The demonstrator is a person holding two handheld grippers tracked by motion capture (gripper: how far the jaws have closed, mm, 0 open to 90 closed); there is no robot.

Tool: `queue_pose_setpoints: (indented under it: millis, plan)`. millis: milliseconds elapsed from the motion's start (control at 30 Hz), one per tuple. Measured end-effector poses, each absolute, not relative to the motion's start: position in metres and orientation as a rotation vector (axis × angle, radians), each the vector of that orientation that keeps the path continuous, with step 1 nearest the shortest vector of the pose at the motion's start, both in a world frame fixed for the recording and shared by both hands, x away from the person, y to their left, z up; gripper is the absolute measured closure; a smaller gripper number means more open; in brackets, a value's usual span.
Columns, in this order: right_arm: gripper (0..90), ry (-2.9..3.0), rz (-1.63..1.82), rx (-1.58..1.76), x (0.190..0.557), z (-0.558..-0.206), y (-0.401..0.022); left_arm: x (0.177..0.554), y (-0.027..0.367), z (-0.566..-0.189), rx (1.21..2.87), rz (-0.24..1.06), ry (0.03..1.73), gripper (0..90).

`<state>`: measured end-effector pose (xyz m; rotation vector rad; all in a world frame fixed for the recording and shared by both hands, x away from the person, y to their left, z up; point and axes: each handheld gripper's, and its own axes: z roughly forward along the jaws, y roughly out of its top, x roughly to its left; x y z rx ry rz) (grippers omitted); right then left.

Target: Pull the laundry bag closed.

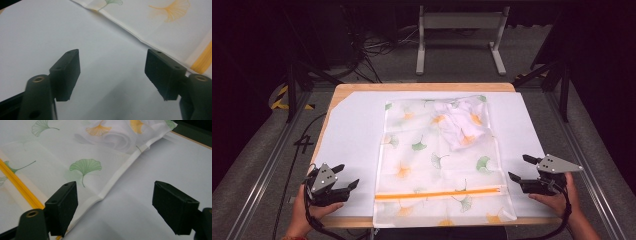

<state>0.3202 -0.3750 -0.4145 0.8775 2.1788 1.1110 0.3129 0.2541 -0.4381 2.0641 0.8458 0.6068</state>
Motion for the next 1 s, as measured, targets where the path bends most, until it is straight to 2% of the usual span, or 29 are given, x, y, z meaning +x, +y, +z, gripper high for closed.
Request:
queue_pose_setpoints:
  millis: [467, 633, 1000]
  plan:
    - [12.4, 2.071, 1.098, 0.994, 0.326, -0.427, -0.395, 0.315, 0.285, -0.447, 1.967, 0.608, 0.942, 10.2]
    - [11.8, 2.063, 1.104, 1.022, 0.326, -0.431, -0.398, 0.307, 0.295, -0.45, 1.893, 0.596, 0.967, 7.5]
    - [8.7, 2.007, 1.157, 1.1, 0.322, -0.432, -0.409, 0.294, 0.297, -0.451, 1.78, 0.602, 1.062, 7.4]
